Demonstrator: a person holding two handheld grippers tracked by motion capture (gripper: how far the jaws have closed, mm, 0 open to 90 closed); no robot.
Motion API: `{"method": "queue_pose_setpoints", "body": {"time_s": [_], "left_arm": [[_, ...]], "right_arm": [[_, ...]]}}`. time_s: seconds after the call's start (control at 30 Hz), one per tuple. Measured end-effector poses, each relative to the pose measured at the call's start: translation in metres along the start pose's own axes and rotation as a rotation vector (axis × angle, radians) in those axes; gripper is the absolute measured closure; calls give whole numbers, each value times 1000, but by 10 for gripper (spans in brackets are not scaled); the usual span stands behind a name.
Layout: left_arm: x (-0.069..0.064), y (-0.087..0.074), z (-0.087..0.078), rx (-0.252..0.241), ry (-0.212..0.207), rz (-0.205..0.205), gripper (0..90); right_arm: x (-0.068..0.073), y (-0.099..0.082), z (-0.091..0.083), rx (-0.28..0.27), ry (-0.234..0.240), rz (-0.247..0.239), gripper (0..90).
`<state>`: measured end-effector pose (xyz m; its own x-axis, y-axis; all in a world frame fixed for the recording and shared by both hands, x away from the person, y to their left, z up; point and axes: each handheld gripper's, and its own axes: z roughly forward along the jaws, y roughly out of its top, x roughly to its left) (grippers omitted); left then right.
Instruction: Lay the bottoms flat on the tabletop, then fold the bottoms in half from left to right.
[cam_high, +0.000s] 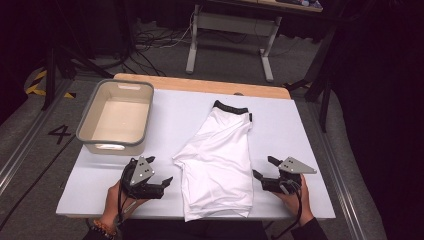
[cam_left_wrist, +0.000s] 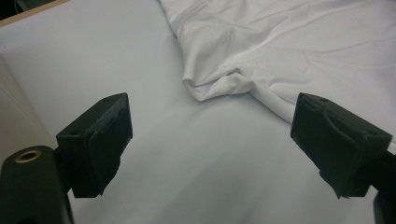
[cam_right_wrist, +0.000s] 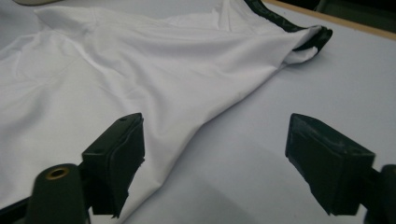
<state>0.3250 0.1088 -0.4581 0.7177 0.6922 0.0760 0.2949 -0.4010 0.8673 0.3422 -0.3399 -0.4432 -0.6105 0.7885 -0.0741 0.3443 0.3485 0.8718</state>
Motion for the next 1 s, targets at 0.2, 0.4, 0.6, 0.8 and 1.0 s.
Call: {"method": "queue_pose_setpoints", "body": {"time_s": [0.2, 0.4, 0.6, 0.8, 1.0], "left_arm": [[0, -2, 3, 15, -6, 4, 124], [-1, -1, 2, 17, 4, 9, 148], [-4, 3, 11, 37, 9, 15, 197], [-7, 5, 17, 51, 5, 36, 203], [-7, 19, 27, 32, 3, 46, 217]], "right_arm": [[-4, 2, 1, -7, -1, 31, 108], [-4, 0, -2, -20, -20, 15, 140], [-4, -3, -4, -2, -27, 23, 197], [-7, -2, 2, 16, -33, 56, 228], [-11, 1, 6, 26, -46, 93, 235]]}}
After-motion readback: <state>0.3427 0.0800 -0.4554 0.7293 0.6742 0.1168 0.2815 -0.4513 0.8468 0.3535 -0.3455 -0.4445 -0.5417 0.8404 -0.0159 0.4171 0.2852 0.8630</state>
